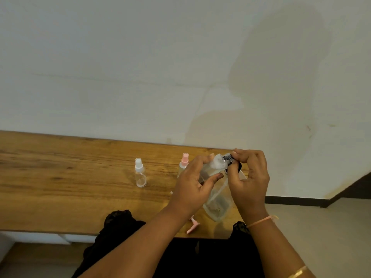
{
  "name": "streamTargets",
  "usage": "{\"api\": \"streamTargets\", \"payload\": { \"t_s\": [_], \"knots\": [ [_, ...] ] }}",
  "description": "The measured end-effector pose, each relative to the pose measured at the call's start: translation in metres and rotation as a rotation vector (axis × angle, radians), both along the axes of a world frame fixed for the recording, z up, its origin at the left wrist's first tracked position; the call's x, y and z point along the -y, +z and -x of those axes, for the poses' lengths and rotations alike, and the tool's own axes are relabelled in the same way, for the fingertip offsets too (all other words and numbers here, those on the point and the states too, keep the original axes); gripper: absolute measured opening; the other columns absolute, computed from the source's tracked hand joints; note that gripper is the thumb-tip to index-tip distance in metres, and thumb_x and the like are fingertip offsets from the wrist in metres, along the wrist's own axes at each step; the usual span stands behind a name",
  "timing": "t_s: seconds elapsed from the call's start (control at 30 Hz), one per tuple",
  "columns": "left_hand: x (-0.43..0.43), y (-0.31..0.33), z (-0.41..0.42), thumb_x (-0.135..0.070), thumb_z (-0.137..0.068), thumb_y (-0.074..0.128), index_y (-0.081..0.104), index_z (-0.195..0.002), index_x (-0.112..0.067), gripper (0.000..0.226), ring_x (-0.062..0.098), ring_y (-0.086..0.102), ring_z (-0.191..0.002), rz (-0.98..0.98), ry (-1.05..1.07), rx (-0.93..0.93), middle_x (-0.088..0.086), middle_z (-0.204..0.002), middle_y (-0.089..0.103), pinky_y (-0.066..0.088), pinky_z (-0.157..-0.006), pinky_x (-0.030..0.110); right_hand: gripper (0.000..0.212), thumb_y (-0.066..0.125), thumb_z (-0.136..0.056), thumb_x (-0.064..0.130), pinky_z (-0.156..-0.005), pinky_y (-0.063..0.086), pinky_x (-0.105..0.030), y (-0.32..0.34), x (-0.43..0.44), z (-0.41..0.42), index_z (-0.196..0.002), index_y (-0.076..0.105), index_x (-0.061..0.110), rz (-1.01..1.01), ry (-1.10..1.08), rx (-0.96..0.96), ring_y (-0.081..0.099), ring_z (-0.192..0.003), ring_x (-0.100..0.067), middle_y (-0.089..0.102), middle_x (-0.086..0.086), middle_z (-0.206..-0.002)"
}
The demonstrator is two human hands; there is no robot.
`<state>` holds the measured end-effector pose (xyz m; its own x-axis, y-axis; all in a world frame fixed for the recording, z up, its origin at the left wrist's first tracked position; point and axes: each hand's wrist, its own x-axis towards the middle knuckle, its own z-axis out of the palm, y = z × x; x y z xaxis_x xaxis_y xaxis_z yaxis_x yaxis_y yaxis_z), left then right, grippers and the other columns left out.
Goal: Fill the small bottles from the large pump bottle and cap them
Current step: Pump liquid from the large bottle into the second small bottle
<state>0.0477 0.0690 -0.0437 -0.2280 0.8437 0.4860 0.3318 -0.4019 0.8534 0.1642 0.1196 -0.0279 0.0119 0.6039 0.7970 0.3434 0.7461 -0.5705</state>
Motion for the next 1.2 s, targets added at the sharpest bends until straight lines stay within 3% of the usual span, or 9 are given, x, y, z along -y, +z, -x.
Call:
{"api": "streamTargets", "payload": {
  "t_s": [0.2, 0.3, 0.43, 0.93, 1.2],
  "knots": [
    [0.000, 0.000, 0.001, -0.043, -0.081, 0.060, 0.047, -0.118, -0.032, 0.041, -0.003, 0.056, -0.104, -0.061, 0.043, -0.021, -0.026, -0.106, 0.053, 0.045, -0.081, 0.007, 0.018, 0.048, -0.082, 0.005, -0.083, 0.043, -0.008, 0.006, 0.004, 0.001, -0.087, 0.064, -0.001, -0.030, 0.000, -0.011, 0.053, -0.095, 0.008, 0.054, -0.004, -0.094],
    [0.000, 0.001, 0.000, -0.040, -0.081, 0.065, 0.049, -0.117, -0.029, 0.041, -0.006, 0.056, -0.103, -0.062, 0.036, -0.018, -0.025, -0.106, 0.053, 0.044, -0.081, 0.006, 0.018, 0.048, -0.082, 0.006, -0.083, 0.044, -0.009, 0.005, 0.003, 0.001, -0.087, 0.064, 0.000, -0.029, -0.005, -0.012, 0.053, -0.094, 0.007, 0.054, -0.003, -0.093],
    [-0.002, -0.003, 0.001, -0.020, -0.083, 0.069, 0.049, -0.115, -0.026, 0.038, -0.013, 0.056, -0.097, -0.020, 0.006, -0.021, -0.024, -0.108, 0.053, 0.046, -0.075, 0.004, 0.018, 0.049, -0.081, 0.007, -0.081, 0.045, -0.010, 0.000, -0.001, 0.000, -0.085, 0.064, 0.000, -0.002, -0.003, -0.016, 0.053, -0.092, 0.006, 0.053, -0.002, -0.092],
    [0.001, 0.000, 0.000, -0.042, -0.082, 0.061, 0.047, -0.118, -0.030, 0.040, 0.002, 0.059, -0.102, -0.075, 0.051, -0.037, -0.024, -0.106, 0.054, 0.050, -0.081, 0.016, 0.019, 0.047, -0.083, 0.006, -0.082, 0.043, -0.008, 0.005, 0.005, 0.003, -0.089, 0.064, 0.000, -0.020, -0.012, -0.002, 0.052, -0.094, 0.008, 0.054, -0.005, -0.094],
    [-0.003, -0.004, 0.003, -0.026, -0.084, 0.068, 0.053, -0.115, -0.022, 0.035, -0.017, 0.053, -0.096, 0.035, 0.021, -0.118, -0.029, -0.105, 0.051, 0.043, -0.073, 0.002, 0.019, 0.047, -0.083, 0.008, -0.082, 0.045, -0.010, -0.005, 0.001, 0.000, -0.087, 0.064, 0.000, 0.007, -0.012, -0.012, 0.052, -0.093, 0.005, 0.053, -0.004, -0.094]
  ]
}}
